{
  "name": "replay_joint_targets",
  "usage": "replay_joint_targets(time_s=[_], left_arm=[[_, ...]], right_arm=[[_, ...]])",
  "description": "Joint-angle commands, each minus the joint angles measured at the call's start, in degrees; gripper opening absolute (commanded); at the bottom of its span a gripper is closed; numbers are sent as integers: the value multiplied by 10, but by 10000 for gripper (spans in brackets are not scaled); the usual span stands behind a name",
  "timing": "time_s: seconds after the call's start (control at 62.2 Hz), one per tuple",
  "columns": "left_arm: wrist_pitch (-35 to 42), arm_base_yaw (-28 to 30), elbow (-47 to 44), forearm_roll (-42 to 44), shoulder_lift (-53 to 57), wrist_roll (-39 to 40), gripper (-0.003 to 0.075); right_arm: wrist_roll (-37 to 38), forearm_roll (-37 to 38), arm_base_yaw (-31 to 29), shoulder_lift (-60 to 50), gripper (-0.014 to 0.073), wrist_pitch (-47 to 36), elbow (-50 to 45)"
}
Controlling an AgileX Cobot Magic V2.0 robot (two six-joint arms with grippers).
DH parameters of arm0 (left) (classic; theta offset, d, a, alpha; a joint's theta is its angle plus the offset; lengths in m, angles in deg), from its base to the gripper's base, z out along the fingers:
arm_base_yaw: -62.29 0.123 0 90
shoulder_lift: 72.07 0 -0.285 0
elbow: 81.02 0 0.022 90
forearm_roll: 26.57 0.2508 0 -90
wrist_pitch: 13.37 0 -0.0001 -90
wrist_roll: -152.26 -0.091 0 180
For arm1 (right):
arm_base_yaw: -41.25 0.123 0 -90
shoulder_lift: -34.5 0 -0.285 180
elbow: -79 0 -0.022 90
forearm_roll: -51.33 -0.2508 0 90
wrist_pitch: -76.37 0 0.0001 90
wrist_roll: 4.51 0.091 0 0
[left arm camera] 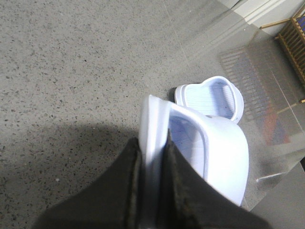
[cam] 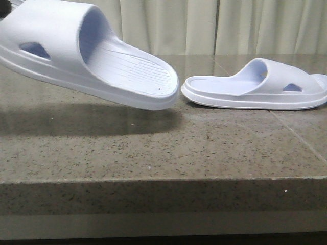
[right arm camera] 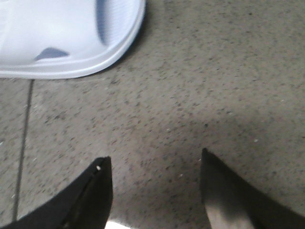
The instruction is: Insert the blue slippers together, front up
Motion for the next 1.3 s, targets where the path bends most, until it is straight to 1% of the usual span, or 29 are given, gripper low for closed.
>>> replay_joint_targets(time_s=[0.0,0.08,0.113,0.193,0.305,0.45,0.547,0.74,0.9,1.141,1.238,1.286], left_arm=[[-9,-3,14,-46,15,-2,-20],[-9,-3,14,-46,15,-2,-20],[-9,-3,14,-46,15,-2,-20],[-9,-3,14,-46,15,-2,-20],[-9,-3,14,-46,15,-2,-20],[-9,-3,14,-46,15,-2,-20],[-9,-3,14,-46,15,-2,-20],[-9,-3,14,-46,15,-2,-20],[-9,-3,14,-46,15,-2,-20],[-9,-3,14,-46,15,-2,-20],[-9,-3,14,-46,15,-2,-20],[-9,-3,14,-46,15,-2,-20]], right_arm=[[-4,1,-49,38,437,-17,48],[-26,-26,-93,73,437,-6,70],[-45,-52,-112,88,437,-2,78],[-107,-138,-152,120,437,2,93],[-238,-294,-191,169,437,8,106],[-365,-455,-212,220,437,16,108],[-426,-526,-212,259,437,17,108],[-512,-633,-212,327,437,18,108],[-567,-696,-212,379,437,24,108],[-625,-754,-208,433,433,37,108],[-637,-757,-194,444,391,42,108],[-642,-757,-185,448,356,44,108]])
